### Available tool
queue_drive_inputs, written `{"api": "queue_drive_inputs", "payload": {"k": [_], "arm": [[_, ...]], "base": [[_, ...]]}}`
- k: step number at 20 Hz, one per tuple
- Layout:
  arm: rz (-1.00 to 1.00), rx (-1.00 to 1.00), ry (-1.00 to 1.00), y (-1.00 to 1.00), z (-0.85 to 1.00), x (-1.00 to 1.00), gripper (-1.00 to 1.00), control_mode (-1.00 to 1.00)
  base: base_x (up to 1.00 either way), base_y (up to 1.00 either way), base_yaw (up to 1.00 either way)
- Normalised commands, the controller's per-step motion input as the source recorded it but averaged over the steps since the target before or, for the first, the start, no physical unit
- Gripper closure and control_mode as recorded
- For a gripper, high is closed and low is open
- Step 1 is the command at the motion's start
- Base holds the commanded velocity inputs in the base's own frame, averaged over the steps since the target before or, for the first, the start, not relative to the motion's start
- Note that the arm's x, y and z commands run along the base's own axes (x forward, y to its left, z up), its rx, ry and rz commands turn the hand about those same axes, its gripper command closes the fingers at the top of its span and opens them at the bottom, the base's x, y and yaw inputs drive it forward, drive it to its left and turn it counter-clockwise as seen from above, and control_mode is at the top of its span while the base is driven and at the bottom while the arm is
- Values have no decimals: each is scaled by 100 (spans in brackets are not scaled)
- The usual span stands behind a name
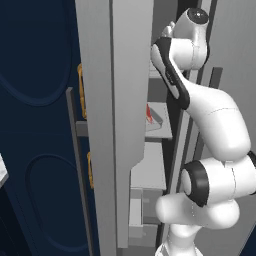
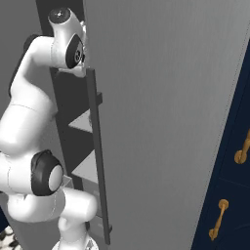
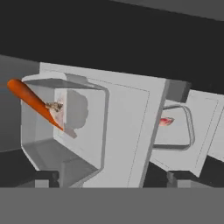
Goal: Take the meat container that has the steak and place it on the second highest rack of the freezer. Then take the vegetable container that has the carrot and garlic and place it on the highest rack of the freezer.
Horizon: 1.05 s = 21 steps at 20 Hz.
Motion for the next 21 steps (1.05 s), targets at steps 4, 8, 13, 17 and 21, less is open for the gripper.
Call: {"api": "queue_drive_inputs", "payload": {"k": [4,8,13,17,21], "arm": [[0,1,1,0,45,-100,-100,-100],[4,0,0,0,23,-100,-100,-100],[2,0,1,-2,0,-100,-100,-100],[0,-1,3,-7,-59,-100,-100,-100],[1,0,1,-7,-75,-100,-100,-100]], "base": [[0,0,0],[0,0,0],[0,0,0],[0,0,0],[0,0,0]]}}
